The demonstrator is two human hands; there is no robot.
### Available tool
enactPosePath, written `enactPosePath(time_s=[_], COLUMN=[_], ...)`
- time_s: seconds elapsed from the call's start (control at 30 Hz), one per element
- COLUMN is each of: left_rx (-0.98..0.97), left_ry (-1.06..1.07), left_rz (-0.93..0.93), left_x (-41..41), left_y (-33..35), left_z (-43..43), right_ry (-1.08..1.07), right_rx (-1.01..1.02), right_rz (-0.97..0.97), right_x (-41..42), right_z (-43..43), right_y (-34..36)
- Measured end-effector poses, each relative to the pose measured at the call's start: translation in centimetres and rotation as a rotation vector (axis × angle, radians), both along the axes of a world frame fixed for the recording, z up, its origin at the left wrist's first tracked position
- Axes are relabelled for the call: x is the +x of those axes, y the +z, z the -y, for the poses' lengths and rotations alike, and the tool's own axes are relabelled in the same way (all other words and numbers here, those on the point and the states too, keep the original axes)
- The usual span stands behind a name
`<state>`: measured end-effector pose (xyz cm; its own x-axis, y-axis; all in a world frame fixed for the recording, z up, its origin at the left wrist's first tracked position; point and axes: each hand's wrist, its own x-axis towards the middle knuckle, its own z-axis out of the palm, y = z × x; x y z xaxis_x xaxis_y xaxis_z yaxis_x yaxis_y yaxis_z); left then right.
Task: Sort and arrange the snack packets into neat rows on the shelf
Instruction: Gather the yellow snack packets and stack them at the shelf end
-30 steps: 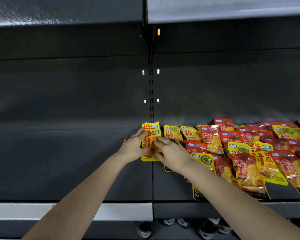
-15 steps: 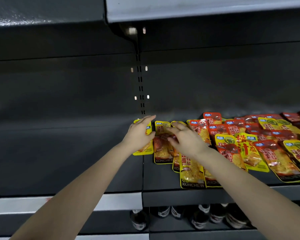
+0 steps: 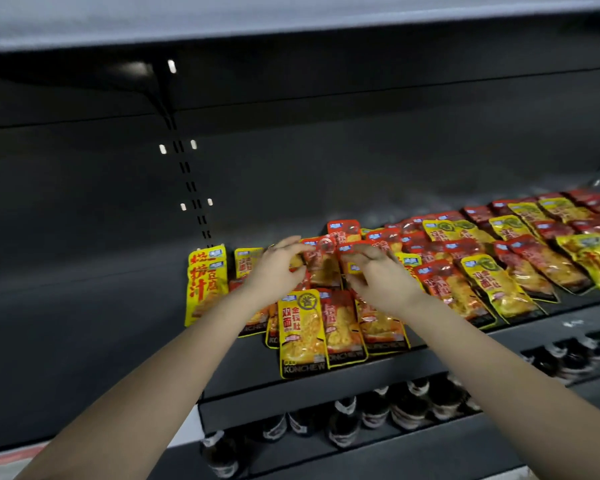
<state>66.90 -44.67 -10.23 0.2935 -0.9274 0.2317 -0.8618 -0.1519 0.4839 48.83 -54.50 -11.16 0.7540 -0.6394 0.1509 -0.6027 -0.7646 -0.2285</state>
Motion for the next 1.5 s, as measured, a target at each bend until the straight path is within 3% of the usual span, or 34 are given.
enactPosePath(time_s=[0.5, 0.8, 1.5], left_rx=[0.023, 0.099, 0.053], left_ry=[-0.223, -0.208, -0.132], left_rz=[0.010, -0.014, -0.036], left_x=[-8.2, -10.1, -10.8], left_y=[-0.3, -0.4, -1.5], left_z=[8.2, 10.6, 12.4], right_ry=[-0.168, -0.137, -0.019], right_rx=[0.018, -0.002, 0.051], right_rz=[0.010, -0.013, -0.043], right_x=[-8.8, -10.2, -9.9], right_z=[4.6, 6.3, 7.4], right_y=[-0.2, 0.0, -1.2])
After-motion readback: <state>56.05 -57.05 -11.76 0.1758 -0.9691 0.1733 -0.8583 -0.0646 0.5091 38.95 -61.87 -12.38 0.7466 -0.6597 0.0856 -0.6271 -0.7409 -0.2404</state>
